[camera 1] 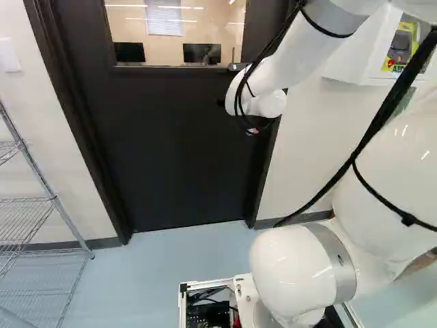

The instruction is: Open the door and move inside

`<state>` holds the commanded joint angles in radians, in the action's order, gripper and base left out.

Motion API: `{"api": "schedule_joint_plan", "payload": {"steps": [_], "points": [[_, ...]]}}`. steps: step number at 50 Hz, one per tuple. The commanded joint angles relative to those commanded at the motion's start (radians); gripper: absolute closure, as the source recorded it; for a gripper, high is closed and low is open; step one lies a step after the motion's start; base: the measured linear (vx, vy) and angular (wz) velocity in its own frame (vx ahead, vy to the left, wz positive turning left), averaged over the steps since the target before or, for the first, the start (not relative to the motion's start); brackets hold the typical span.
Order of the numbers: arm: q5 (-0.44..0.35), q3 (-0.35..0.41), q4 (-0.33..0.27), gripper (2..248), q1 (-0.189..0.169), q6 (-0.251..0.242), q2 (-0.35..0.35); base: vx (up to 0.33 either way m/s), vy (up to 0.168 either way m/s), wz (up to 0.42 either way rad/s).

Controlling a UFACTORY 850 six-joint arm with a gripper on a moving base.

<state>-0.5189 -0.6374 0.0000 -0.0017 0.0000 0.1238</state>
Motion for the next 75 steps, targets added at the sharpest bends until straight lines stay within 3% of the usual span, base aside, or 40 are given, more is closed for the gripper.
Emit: {"api": "schedule_joint_plan", "payload": {"steps": [28,52,75], "points": [[0.004,-0.005,0.0,3,-0.004,0.0,-0.066,0.0,0.0,0.0],[0.004,-0.076,0.0,3,-0.026,0.0,-0.192,0.0,0.0,0.0],[0.004,-0.08,0.0,3,-0.027,0.0,-0.226,0.0,0.0,0.0]]}}
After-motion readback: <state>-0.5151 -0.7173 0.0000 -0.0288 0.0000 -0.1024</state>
